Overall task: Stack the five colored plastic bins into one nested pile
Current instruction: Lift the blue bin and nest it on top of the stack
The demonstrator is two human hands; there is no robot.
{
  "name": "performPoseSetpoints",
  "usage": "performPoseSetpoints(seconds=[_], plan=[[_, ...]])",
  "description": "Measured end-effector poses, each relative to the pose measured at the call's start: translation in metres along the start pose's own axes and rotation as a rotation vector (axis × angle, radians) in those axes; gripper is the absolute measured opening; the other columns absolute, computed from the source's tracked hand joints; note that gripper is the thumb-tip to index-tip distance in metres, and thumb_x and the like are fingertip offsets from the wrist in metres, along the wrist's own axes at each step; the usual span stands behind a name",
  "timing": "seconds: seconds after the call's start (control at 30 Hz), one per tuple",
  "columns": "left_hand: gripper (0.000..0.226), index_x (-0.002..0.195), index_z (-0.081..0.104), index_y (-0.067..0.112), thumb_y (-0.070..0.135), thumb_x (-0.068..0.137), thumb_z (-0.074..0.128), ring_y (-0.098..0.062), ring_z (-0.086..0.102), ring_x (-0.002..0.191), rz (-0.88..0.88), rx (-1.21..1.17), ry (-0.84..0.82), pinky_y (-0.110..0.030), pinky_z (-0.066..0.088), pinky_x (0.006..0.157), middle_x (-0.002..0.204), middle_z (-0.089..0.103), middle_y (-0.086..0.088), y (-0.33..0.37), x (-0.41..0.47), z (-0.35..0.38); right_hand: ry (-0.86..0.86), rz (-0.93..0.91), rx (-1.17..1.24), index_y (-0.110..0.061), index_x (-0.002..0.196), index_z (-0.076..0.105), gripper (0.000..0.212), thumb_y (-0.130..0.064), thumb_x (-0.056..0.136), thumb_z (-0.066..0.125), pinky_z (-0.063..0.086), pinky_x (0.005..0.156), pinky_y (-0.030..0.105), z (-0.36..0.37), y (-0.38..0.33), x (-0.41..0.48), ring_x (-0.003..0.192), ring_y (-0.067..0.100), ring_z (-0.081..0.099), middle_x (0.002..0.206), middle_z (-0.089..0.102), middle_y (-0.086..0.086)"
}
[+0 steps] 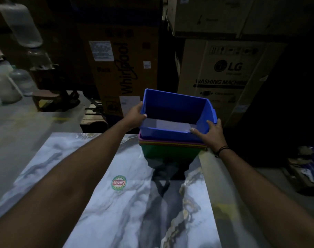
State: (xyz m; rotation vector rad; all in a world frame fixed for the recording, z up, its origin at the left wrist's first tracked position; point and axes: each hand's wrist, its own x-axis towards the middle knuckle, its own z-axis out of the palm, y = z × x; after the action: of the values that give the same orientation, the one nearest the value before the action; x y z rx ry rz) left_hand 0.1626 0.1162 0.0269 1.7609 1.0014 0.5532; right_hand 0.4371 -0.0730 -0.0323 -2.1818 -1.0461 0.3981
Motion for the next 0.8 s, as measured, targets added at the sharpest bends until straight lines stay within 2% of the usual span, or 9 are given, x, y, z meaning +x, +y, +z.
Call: performPoseSetpoints(seconds=[0.1,0.17,0.23,0.3,0.4,0.57,0.67,0.8], plan=[[0.040,0.140,0.054,0.012,0.016,0.101,0.061,-0.027,0.062,0.117,-0.086,0.292,-0.142,-0.040,0.053,0.092,0.130,0.063,-0.011,-0.019,0.004,0.008,-0.021,-0.030,-0.101,-0.016,0.151,0.040,0.100,-0.067,0.072,0.075,0.027,0.118,0.054,-0.003,0.004,0.000,0.153,0.035,0.012,0.169,-0.004,0.007],[0.049,0.136,0.057,0.008,0.035,0.096,0.069,-0.024,0.061,0.106,-0.111,0.447,-0.181,-0.036,0.050,0.087,0.120,0.061,-0.008,-0.035,0.003,0.013,-0.028,-0.051,-0.192,-0.015,0.146,0.045,0.093,-0.067,0.075,0.073,0.032,0.114,0.054,-0.001,0.003,0.004,0.150,0.039,0.018,0.168,0.004,0.012],[0.069,0.141,0.053,0.008,0.048,0.088,0.074,-0.027,0.061,0.108,-0.122,0.479,-0.138,-0.035,0.049,0.085,0.127,0.060,-0.012,-0.051,0.003,0.016,-0.044,-0.037,-0.250,-0.011,0.142,0.046,0.092,-0.069,0.076,0.071,0.039,0.108,0.051,0.004,0.003,0.009,0.142,0.041,0.029,0.162,0.020,0.017],[0.078,0.144,0.051,0.008,0.050,0.085,0.078,-0.028,0.061,0.112,-0.127,0.483,-0.109,-0.037,0.050,0.086,0.135,0.060,-0.013,-0.058,0.000,0.020,-0.059,-0.020,-0.282,-0.007,0.136,0.048,0.087,-0.067,0.076,0.071,0.046,0.099,0.048,0.011,0.007,0.012,0.127,0.042,0.043,0.147,0.038,0.020],[0.071,0.142,0.051,0.008,0.046,0.088,0.076,-0.032,0.061,0.117,-0.106,0.545,-0.066,-0.037,0.051,0.087,0.136,0.061,-0.014,-0.065,-0.003,0.029,-0.087,0.003,-0.260,-0.008,0.126,0.057,0.074,-0.060,0.077,0.075,0.053,0.092,0.048,0.022,0.016,0.011,0.112,0.039,0.056,0.135,0.049,0.019],[0.056,0.134,0.049,0.008,0.044,0.095,0.067,-0.038,0.061,0.114,-0.078,0.643,0.013,-0.051,0.054,0.093,0.132,0.060,-0.018,-0.074,-0.005,0.042,-0.051,0.018,-0.265,-0.007,0.118,0.064,0.065,-0.061,0.081,0.069,0.054,0.090,0.050,0.035,0.030,0.007,0.110,0.039,0.056,0.130,0.050,0.016],[0.057,0.135,0.048,0.010,0.047,0.095,0.065,-0.038,0.058,0.118,-0.109,0.692,0.038,-0.050,0.054,0.093,0.133,0.059,-0.017,-0.071,-0.007,0.047,-0.037,0.017,-0.266,-0.007,0.117,0.065,0.065,-0.061,0.081,0.069,0.056,0.088,0.050,0.036,0.033,0.008,0.107,0.037,0.058,0.126,0.053,0.014],[0.056,0.135,0.050,0.017,0.056,0.095,0.059,-0.040,0.039,0.131,-0.165,0.904,0.023,-0.051,0.039,0.101,0.135,0.060,-0.013,-0.068,-0.005,0.047,-0.029,0.009,-0.260,-0.012,0.121,0.061,0.067,-0.063,0.079,0.069,0.057,0.085,0.048,0.037,0.034,0.008,0.104,0.033,0.060,0.120,0.057,0.011]])
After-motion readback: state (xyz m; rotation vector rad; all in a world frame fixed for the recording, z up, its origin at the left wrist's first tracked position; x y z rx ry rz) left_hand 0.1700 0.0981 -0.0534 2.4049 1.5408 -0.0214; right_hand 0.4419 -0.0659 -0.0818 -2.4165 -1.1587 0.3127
